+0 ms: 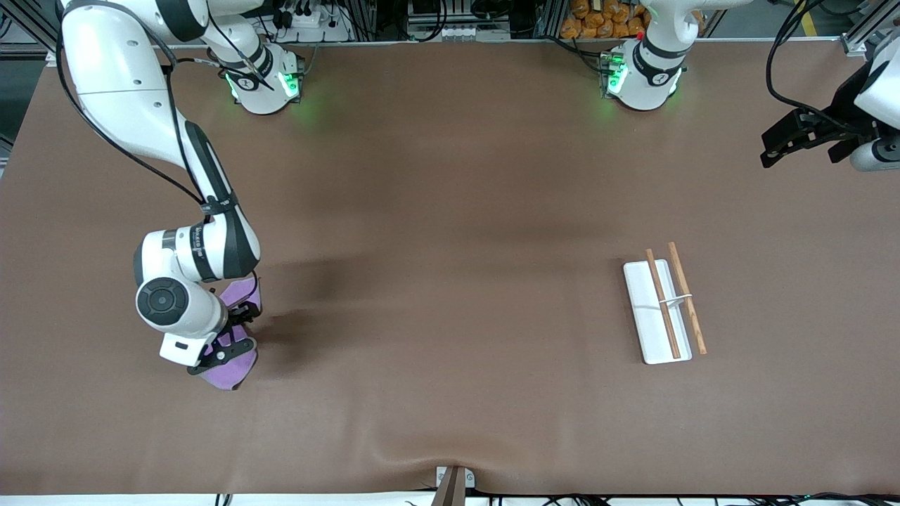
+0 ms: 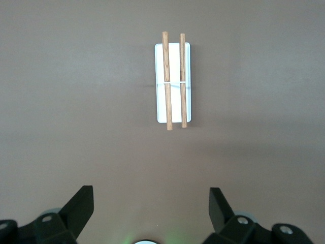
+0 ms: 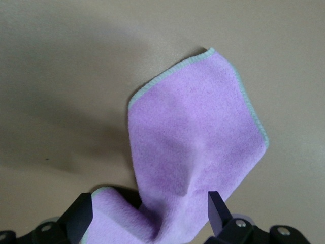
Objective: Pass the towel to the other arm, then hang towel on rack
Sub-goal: 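Reach the right gripper down to the purple towel and grasp it, then lift the towel with the right gripper and carry it toward the rack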
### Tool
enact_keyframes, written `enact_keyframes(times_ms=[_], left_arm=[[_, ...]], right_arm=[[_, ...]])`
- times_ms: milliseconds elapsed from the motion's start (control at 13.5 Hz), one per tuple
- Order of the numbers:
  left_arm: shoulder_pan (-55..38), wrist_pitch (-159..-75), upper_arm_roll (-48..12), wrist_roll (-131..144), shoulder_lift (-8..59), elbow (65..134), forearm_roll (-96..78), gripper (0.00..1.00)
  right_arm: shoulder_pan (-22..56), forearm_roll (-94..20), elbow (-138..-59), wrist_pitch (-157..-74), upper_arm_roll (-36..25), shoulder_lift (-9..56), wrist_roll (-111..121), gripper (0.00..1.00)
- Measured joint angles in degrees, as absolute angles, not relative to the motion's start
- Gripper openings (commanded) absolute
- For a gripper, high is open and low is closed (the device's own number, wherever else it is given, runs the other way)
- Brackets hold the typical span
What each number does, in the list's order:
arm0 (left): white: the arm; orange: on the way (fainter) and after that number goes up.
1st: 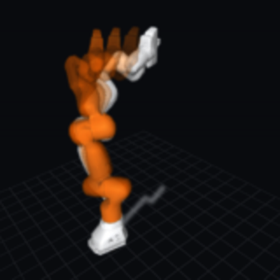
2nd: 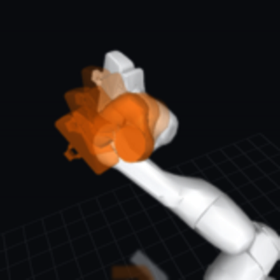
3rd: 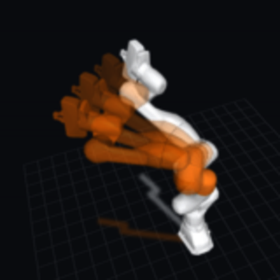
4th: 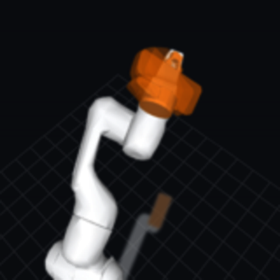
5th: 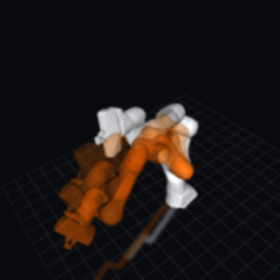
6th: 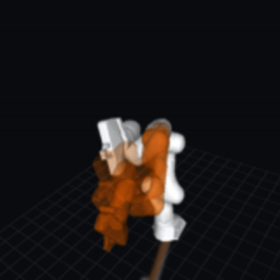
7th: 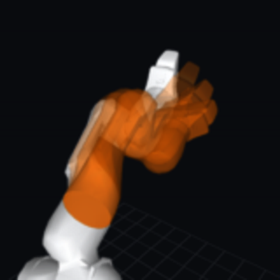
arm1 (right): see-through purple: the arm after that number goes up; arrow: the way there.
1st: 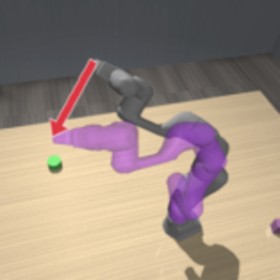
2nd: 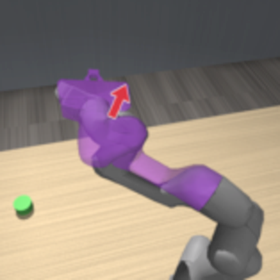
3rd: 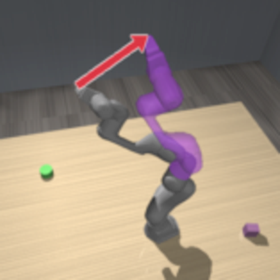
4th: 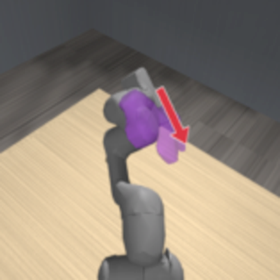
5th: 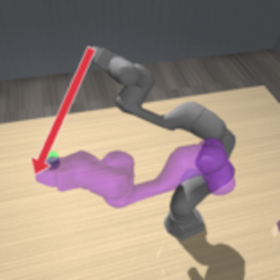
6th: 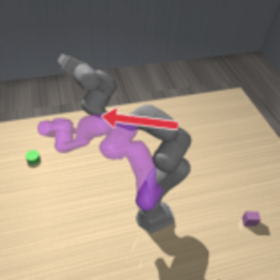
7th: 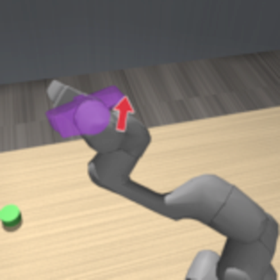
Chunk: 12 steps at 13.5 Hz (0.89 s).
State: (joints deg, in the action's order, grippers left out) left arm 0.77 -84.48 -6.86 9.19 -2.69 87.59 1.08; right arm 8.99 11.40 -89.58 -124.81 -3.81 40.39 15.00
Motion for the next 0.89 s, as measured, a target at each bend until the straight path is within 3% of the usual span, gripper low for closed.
enact_keyframes(times_ms=[148, 223, 371, 445, 890], left_arm=[[0.8, -84.5, -6.9, 9.2, -2.7, 87.8, 1.1, 1.00], [0.7, -84.5, -6.9, 9.2, -2.7, 87.9, 1.1, 1.00], [0.7, -84.5, -7.0, 9.2, -2.7, 88.0, 1.1, 1.00], [0.7, -84.5, -7.1, 9.2, -2.7, 88.2, 1.1, 1.00], [0.7, -84.5, -7.1, 9.2, -2.7, 88.5, 1.0, 1.00]], right_arm=[[8.3, 11.7, -89.6, -125.1, -3.9, 41.2, 15.2, 1.00], [7.7, 11.7, -89.6, -125.3, -3.9, 41.7, 15.7, 0.82], [6.7, 11.7, -89.6, -125.8, -3.9, 42.3, 17.6, 0.13], [6.5, 11.7, -89.6, -125.8, -3.9, 42.4, 17.7, 0.00], [6.4, 6.1, -89.6, -125.7, -3.9, 42.4, 17.6, 0.00]])
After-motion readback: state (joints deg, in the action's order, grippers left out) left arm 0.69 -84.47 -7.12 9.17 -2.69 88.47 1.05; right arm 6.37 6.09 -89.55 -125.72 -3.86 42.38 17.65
